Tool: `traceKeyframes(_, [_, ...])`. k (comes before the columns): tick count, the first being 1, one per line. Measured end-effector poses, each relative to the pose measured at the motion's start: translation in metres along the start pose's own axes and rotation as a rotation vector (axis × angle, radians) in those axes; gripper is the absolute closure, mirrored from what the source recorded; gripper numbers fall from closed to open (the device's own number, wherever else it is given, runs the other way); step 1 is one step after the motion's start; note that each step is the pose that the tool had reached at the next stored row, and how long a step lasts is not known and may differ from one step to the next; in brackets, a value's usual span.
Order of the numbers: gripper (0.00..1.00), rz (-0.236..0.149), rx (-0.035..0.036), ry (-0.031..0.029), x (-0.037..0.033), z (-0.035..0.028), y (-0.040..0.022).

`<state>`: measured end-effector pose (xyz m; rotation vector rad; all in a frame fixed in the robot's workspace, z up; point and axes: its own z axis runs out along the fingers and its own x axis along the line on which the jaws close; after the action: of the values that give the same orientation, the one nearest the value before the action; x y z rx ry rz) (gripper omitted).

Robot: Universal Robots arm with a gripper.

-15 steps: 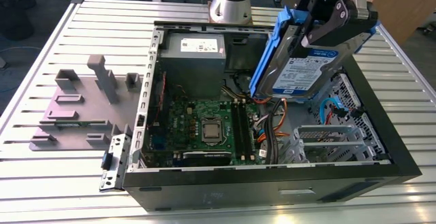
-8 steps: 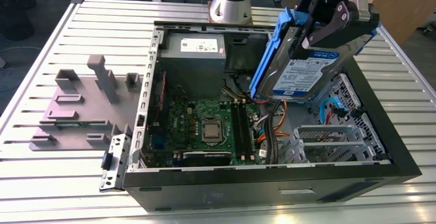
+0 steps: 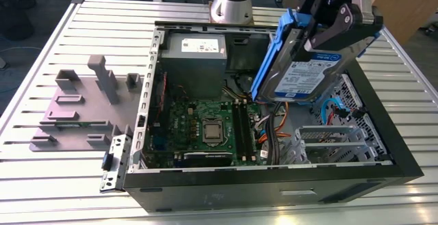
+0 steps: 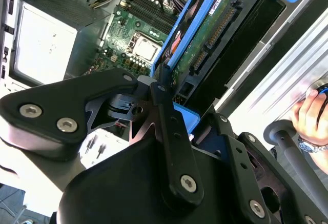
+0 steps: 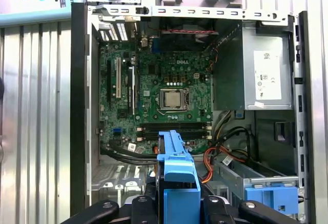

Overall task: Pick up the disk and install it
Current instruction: 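Insert the disk into the insertion slot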

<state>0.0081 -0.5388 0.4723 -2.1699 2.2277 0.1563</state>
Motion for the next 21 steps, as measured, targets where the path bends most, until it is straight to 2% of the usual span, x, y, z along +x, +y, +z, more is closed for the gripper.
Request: traceKeyframes(21, [0.63, 0.000, 0.0000, 0.0000, 0.0084, -0.0005, -0.0003])
